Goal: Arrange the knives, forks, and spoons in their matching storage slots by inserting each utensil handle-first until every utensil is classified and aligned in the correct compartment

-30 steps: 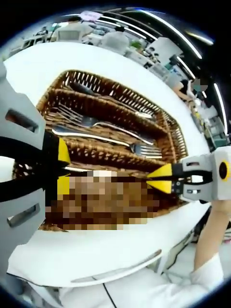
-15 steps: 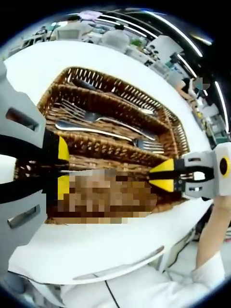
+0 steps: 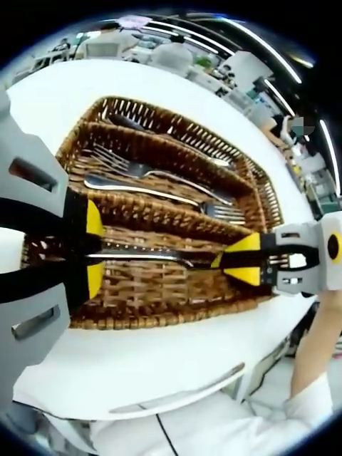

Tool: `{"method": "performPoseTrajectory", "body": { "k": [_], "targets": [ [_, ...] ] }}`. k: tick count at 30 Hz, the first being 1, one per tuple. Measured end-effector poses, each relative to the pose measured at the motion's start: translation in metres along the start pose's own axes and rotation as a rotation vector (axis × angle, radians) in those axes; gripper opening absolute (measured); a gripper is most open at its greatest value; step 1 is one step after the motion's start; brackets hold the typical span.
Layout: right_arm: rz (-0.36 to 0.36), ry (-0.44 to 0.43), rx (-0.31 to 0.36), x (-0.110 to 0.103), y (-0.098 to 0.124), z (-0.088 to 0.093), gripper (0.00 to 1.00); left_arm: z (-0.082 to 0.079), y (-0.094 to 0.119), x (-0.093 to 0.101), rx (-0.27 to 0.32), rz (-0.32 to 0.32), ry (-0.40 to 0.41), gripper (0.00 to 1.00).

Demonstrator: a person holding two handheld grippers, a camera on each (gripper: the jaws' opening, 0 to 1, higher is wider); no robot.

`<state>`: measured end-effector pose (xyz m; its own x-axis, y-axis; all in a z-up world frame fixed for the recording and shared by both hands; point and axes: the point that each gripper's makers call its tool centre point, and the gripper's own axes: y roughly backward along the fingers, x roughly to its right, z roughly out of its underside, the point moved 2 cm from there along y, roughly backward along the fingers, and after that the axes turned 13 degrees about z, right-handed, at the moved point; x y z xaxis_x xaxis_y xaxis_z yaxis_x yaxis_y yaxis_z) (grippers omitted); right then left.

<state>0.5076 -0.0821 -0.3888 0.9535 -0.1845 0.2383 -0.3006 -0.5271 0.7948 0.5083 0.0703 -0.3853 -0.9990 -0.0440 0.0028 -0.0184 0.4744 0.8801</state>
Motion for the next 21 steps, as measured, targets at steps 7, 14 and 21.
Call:
{"method": "performPoseTrajectory", "body": {
  "k": [7,14,21],
  "targets": [
    [0.002,-0.002,-0.005,0.0001,0.0007,0.0007,0.13,0.0007,0.0007,-0.0003,-0.003,-0.007,0.000,0.10],
    [0.018,0.008,-0.007,0.0026,0.0020,0.0019,0.12,0.0004,0.0010,-0.0017,-0.008,-0.018,-0.002,0.10],
    [0.031,0.001,-0.018,0.0023,0.0026,0.0032,0.12,-0.0002,0.0017,-0.0010,-0.002,-0.032,-0.001,0.10]
  ]
}}
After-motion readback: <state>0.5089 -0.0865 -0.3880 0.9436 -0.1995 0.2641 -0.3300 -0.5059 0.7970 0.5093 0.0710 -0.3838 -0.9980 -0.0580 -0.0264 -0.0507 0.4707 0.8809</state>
